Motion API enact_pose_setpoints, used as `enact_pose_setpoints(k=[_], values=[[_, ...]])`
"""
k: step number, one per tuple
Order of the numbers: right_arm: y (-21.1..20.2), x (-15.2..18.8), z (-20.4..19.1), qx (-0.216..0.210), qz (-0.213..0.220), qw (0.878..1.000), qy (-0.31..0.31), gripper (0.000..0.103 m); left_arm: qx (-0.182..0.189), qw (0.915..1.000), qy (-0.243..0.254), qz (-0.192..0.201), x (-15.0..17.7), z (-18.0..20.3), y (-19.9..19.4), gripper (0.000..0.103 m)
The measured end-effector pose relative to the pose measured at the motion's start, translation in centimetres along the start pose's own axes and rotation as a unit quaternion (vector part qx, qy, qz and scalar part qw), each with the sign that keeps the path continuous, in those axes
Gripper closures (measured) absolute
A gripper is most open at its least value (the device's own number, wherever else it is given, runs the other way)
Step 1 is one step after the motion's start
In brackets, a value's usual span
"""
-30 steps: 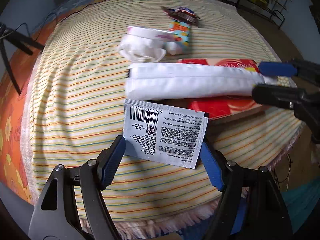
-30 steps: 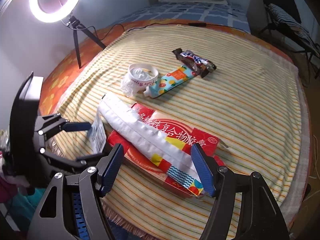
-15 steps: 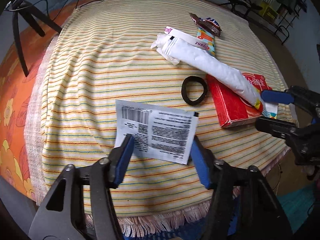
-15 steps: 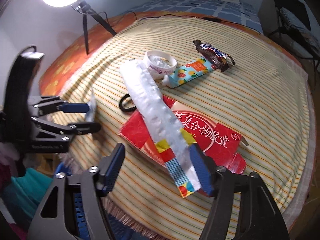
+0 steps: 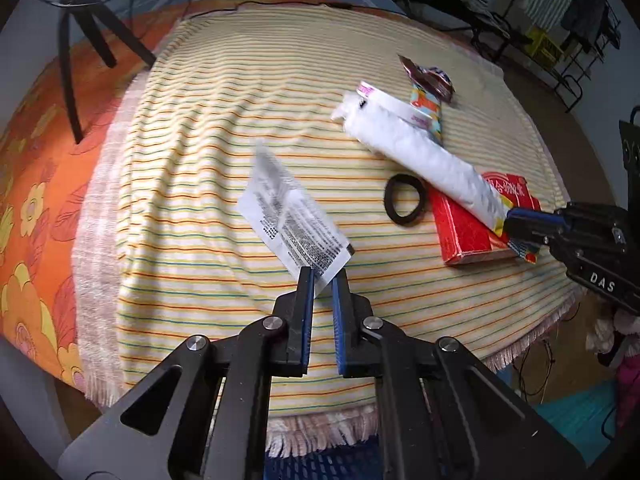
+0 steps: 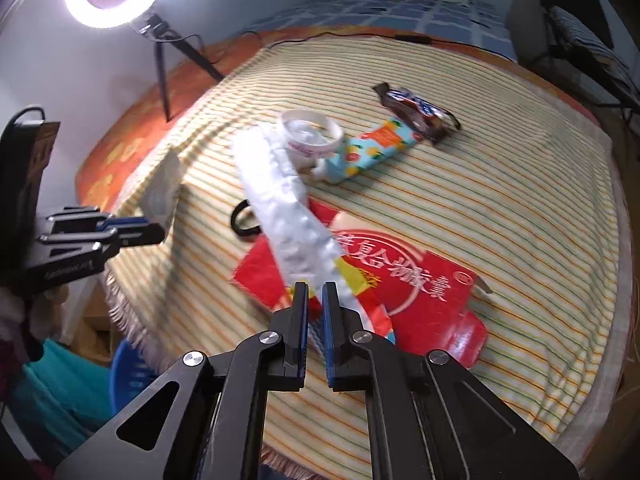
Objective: Collect trash
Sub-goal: 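Grasp the white receipt with the left gripper, then grasp the long white tube packet with the right gripper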
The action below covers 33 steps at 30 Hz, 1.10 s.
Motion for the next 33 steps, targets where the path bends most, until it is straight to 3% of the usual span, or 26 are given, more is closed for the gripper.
enact_pose_setpoints(k=[2, 4, 6, 17, 25, 30, 33], values=[[0.0, -0.1, -0.6, 0.004, 0.001, 1.0, -0.01, 0.088, -0.006, 1.0, -0.008, 0.001, 0.3, -0.7, -0.4, 0.098], [-0.1, -0.2, -1.1, 0.013, 0.01, 1.0, -0.019, 0.048, -0.012, 0.9997, -0.021, 0.001, 0.7, -1.4, -0.8, 0.098], [-0.3, -0.5, -1.7, 0.02, 0.028, 0.999, -0.033, 0.041, -0.015, 0.9995, -0.029, -0.001, 1.1, -1.9, -0.9, 0.098], [1.4, -2.1, -2.0, 0.044, 0.032, 0.998, -0.043, 0.041, -0.036, 0.9978, -0.054, -0.008, 1.6, -4.0, -0.7, 0.097], [3.1, -2.2, -3.2, 0.059, 0.024, 0.995, -0.078, 0.043, -0.018, 0.9963, -0.082, -0.019, 1.4, -5.2, 1.0, 0.094], [3.1, -2.1, -3.8, 0.049, 0.026, 0.995, -0.081, 0.078, -0.026, 0.9961, -0.083, -0.011, 1.0, -5.9, 1.1, 0.094], [2.7, -2.4, -3.6, 0.056, 0.03, 0.995, -0.073, 0.087, -0.032, 0.9962, -0.082, -0.003, 0.9, -6.1, 1.1, 0.097]])
Point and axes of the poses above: each gripper's, at about its wrist camera, not at the fingertips, and y roughly the way its jaws point, z to its right, x to its underside, the point moved 6 cm from there along y, roughly the way its jaws point, and after that the axes turned 12 degrees about y, right-handed, at the moved point
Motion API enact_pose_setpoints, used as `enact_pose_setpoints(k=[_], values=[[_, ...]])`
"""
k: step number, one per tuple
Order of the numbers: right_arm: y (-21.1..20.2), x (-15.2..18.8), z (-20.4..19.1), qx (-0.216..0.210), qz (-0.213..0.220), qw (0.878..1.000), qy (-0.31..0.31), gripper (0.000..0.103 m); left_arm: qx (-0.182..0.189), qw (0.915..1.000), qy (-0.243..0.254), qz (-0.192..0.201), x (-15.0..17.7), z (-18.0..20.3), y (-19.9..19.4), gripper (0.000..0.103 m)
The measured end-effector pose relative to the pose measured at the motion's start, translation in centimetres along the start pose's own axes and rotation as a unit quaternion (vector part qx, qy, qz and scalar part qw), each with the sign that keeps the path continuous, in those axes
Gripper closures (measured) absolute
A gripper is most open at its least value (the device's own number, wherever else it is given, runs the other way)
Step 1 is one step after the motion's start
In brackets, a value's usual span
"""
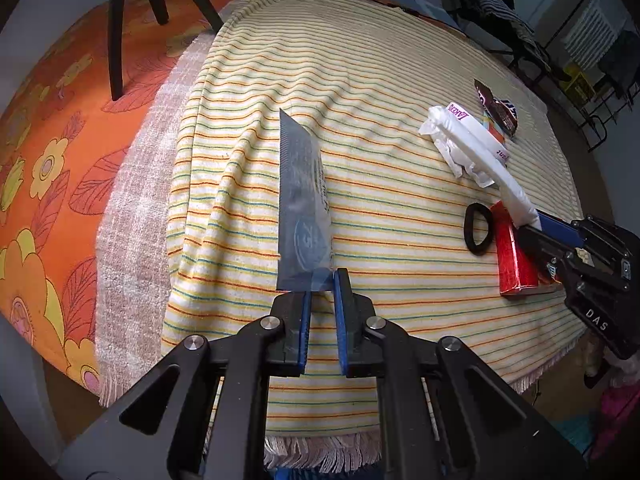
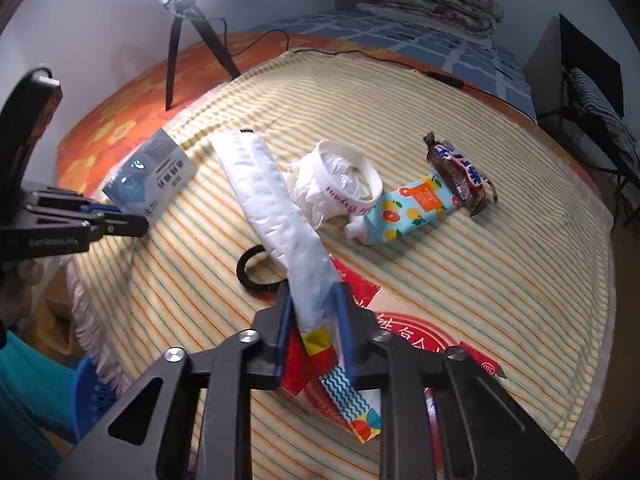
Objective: Collect trash
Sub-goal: 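Grasp the long white tube packet with the right gripper, then carry the receipt and the white tube packet over the blue basket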
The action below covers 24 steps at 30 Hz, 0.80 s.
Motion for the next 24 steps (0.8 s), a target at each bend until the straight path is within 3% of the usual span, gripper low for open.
enact_pose_setpoints(k=[6, 16, 17, 20, 24], values=[[-1.5, -0.6, 0.3, -0.024, 0.014, 0.999, 0.038, 0.098, -0.013, 0.9995, 0.012, 0.025, -0.3, 0.1, -1.4, 0.102], [-4.6, -0.6, -0.6, -0.032, 0.041, 0.998, 0.036, 0.098, -0.023, 0.9989, 0.022, 0.035, 0.1, 0.0, -1.8, 0.101], [-4.7, -0.5, -0.6, -0.033, 0.041, 0.998, 0.036, 0.098, -0.023, 0.999, 0.025, 0.03, 0.0, 0.2, -1.5, 0.095], [-4.6, -0.3, -0.6, -0.034, 0.038, 0.998, 0.037, 0.098, -0.044, 0.9981, 0.031, 0.029, -0.7, 0.5, -0.7, 0.057], [-5.0, -0.3, -0.4, -0.039, 0.039, 0.998, 0.039, 0.098, -0.042, 0.998, 0.026, 0.039, -2.1, 0.4, -0.2, 0.057]])
Point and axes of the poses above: each gripper's, at about its wrist camera, not at the fingertips, and y roughly the way its jaws point, z to its right, x to its underside, the point moved 6 cm from there along y, roughly the way its jaws point, and after that the axes turned 12 degrees about y, right-handed, at the moved point
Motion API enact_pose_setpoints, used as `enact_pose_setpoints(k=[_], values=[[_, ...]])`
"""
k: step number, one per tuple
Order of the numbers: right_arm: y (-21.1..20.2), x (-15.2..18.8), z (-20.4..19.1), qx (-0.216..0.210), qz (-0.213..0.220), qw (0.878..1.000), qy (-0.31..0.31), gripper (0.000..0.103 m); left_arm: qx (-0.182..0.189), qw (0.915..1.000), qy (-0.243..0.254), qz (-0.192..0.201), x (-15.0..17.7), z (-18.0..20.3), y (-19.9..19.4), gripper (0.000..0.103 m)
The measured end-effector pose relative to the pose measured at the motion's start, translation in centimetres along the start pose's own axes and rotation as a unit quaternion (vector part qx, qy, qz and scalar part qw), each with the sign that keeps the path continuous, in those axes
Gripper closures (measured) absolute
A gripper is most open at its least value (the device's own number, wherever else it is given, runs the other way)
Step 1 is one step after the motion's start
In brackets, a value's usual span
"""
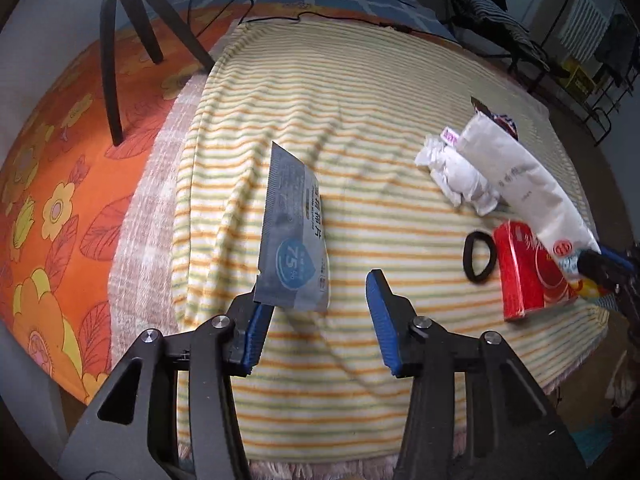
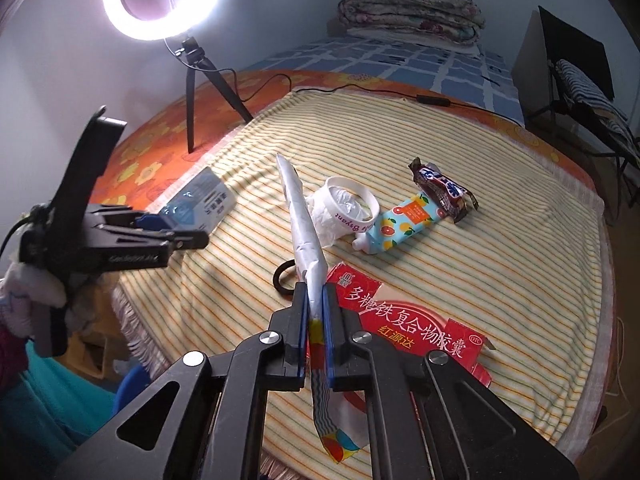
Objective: Collect trash
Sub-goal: 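Carry the receipt and the white tube packet over the blue basket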
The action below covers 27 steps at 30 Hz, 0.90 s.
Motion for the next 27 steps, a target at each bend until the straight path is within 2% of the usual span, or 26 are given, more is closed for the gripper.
enact_pose_setpoints(k=[2, 4, 5, 6, 9, 15, 27], values=[[-0.2, 0.0, 0.2, -0.003, 0.0, 1.0, 0.003, 0.098, 0.001, 1.0, -0.009, 0.002, -0.7, -0.4, 0.4, 0.058], [-0.2, 0.0, 0.4, -0.003, -0.001, 1.0, 0.005, 0.098, 0.005, 0.9998, -0.019, 0.0, -1.1, -0.9, 0.9, 0.075], [-0.2, 0.1, 0.5, -0.003, -0.001, 1.0, 0.005, 0.098, 0.006, 0.9997, -0.024, -0.003, -1.2, -1.1, 1.3, 0.091], [-0.3, 0.1, 0.6, -0.002, -0.001, 1.0, 0.006, 0.098, 0.009, 0.9995, -0.029, -0.006, -1.2, -1.4, 1.6, 0.094], [-0.4, 0.2, 1.0, -0.002, -0.001, 1.0, 0.008, 0.098, 0.028, 0.9985, -0.046, 0.005, -1.4, -1.8, 1.8, 0.098], [-0.8, 0.5, 1.2, -0.002, 0.001, 1.0, 0.008, 0.098, 0.029, 0.9982, -0.049, 0.018, -1.6, -1.6, 1.1, 0.103], [-2.8, 2.6, 0.5, -0.025, -0.015, 1.0, 0.005, 0.098, 0.043, 0.9973, -0.03, 0.051, 1.4, 0.3, -5.0, 0.103]])
Point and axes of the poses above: each gripper's, at about its wrist camera, not at the fingertips, and y roughly the way its jaws point, z to its right, x to its underside, the point moved 6 cm from there along y, roughly the way its jaws point, and after that the axes turned 12 degrees about y, right-handed, at the moved point
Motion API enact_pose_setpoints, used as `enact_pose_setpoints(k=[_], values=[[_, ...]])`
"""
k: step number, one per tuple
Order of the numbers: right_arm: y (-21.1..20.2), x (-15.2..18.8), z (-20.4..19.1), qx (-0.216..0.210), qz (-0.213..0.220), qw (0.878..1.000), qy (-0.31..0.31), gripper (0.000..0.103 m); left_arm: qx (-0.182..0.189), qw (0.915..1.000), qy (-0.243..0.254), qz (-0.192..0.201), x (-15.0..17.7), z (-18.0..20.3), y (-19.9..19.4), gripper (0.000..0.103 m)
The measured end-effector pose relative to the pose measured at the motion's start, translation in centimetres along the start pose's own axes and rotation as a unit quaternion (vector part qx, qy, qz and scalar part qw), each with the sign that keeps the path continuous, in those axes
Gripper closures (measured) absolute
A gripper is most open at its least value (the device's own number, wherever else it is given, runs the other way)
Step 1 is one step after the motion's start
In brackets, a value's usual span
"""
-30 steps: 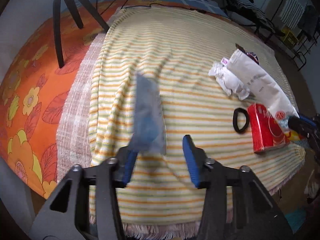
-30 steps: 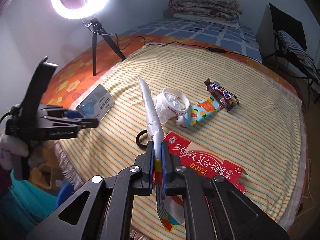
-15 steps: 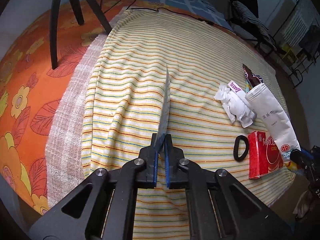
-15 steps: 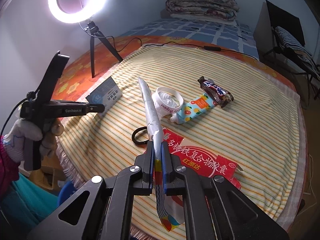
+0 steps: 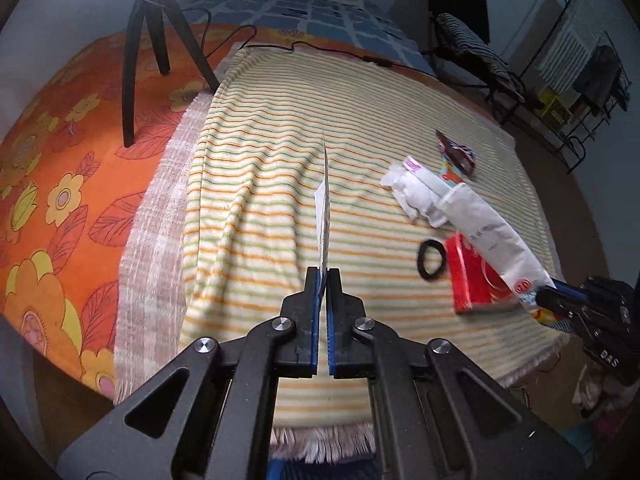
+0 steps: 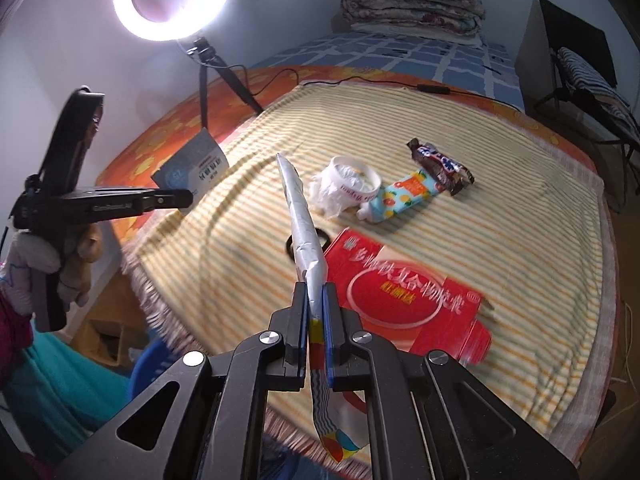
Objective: Collect trash
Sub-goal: 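Carry the receipt and the white tube packet over the blue basket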
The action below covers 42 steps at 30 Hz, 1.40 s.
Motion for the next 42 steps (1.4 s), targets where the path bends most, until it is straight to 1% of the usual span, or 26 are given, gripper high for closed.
enact_pose_setpoints(k=[5, 11, 18, 21, 25, 29, 30, 34, 42], values=[[-1.9, 1.8, -1.3, -0.007, 0.0, 1.0, -0.01, 0.098, 0.004, 0.9996, 0.028, 0.008, 2.0, 2.3, -2.7, 0.103], [-3.7, 5.3, -2.9, -0.015, -0.012, 0.999, -0.026, 0.098, 0.017, 0.9989, 0.044, -0.001, 6.1, 4.9, -4.7, 0.103], [-3.8, 10.1, -3.8, -0.024, -0.043, 0.998, -0.032, 0.098, 0.02, 0.9979, 0.057, -0.025, 12.1, 7.1, -5.4, 0.103], [-3.5, 12.0, -4.3, -0.026, -0.056, 0.997, -0.038, 0.098, 0.028, 0.9976, 0.052, -0.037, 14.3, 7.5, -5.1, 0.103], [-3.1, 13.8, -5.3, -0.029, -0.069, 0.996, -0.047, 0.098, 0.033, 0.9965, 0.057, -0.051, 16.9, 8.5, -4.7, 0.103], [-2.7, 15.4, -6.1, -0.027, -0.079, 0.995, -0.06, 0.098, 0.036, 0.9951, 0.066, -0.063, 18.6, 9.1, -4.3, 0.103], [-2.5, 15.9, -6.2, -0.026, -0.083, 0.994, -0.062, 0.098, 0.039, 0.9942, 0.07, -0.071, 19.1, 9.2, -4.2, 0.103], [-1.9, 17.3, -6.2, -0.024, -0.096, 0.993, -0.058, 0.098, 0.045, 0.9927, 0.07, -0.088, 20.3, 9.2, -3.2, 0.103], [-0.5, 18.9, -6.3, -0.023, -0.118, 0.992, -0.041, 0.098, 0.042, 0.9913, 0.072, -0.102, 21.1, 9.1, -2.0, 0.103]])
Point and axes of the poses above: each gripper's, at about its wrist camera, not at the fingertips, and y roughly the way its jaws point, z to its right, x to its underside, the point moved 6 cm from there along y, roughly the way its jaws point, and after that the axes turned 12 degrees about y, right-handed, at the moved point
